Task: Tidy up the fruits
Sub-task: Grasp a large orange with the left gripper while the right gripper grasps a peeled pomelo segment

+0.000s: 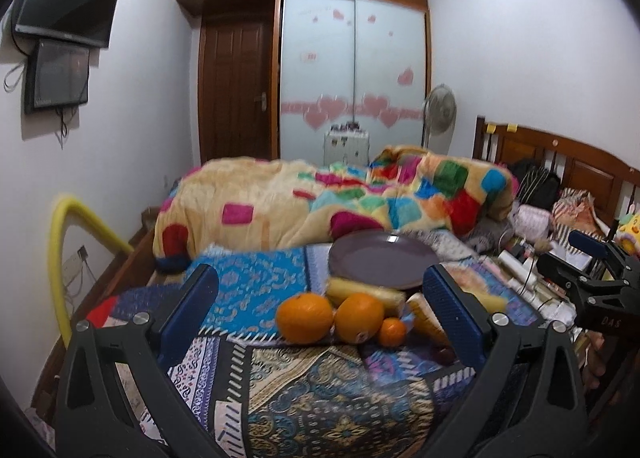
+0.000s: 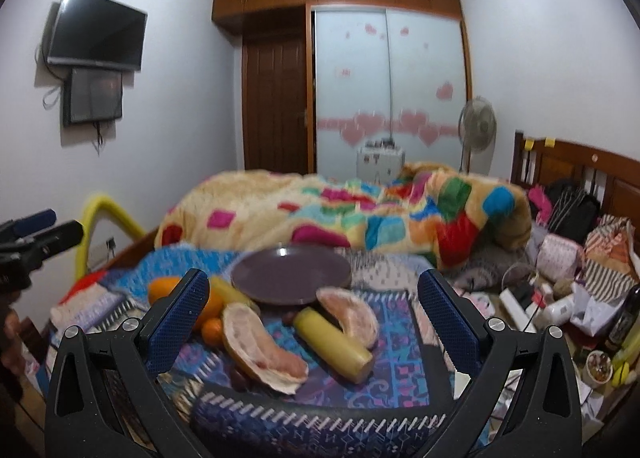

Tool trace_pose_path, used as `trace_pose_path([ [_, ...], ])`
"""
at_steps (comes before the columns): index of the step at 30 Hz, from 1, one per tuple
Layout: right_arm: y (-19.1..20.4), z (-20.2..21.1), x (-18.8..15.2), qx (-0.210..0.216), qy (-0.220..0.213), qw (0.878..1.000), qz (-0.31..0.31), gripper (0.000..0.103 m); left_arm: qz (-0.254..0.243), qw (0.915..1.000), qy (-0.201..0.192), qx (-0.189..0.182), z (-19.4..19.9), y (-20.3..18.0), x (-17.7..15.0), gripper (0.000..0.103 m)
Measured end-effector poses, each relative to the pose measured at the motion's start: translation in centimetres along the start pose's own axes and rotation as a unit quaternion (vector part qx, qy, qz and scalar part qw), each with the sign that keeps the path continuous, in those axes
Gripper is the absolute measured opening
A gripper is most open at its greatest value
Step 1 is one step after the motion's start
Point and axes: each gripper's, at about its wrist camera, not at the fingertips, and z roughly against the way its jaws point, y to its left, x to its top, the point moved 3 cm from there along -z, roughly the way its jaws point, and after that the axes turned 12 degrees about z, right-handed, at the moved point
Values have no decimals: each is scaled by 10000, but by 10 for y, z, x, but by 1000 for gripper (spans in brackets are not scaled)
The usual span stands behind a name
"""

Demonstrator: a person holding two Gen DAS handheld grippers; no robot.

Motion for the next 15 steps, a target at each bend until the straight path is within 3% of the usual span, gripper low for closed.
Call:
trace_pose_path([
  [7,-12,-39,-22,291,659,9973,-143,103,-222,9977,590,231,-44,17,-22,103],
  [13,-21,-64,-30,210,992,9948,50,102,-193,9933,1102,293,-86,31,-34,92],
  [15,-24,-72,-33,205,1124,9934,122,96,-136,9913,1287,251,-99,34,-37,88],
])
